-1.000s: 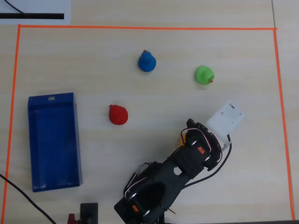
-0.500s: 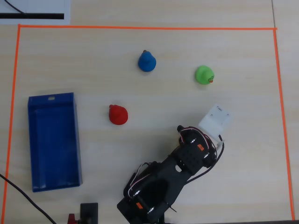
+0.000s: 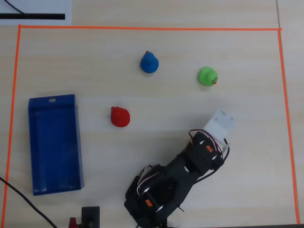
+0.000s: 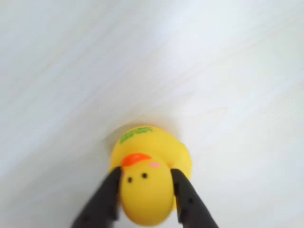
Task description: Grasp yellow duck and put it into box.
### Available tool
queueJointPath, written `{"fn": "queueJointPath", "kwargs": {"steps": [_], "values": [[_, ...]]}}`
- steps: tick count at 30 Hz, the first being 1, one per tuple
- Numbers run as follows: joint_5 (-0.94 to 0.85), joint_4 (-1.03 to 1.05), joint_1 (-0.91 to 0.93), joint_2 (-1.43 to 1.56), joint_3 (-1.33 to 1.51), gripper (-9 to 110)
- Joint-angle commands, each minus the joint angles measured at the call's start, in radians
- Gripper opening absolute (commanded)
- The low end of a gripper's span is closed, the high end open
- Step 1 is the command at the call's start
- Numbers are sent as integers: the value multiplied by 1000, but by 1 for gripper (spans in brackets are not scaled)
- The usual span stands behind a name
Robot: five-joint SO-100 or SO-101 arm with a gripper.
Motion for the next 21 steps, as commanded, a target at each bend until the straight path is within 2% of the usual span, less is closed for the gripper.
{"fn": "queueJointPath", "kwargs": {"steps": [1,11,17,21], "values": [[-3,5,2,-5,-60,0],[55,-23,-38,138,-12,0],[155,227,-196,268,-130,0],[255,466,-420,301,-319,0]]}}
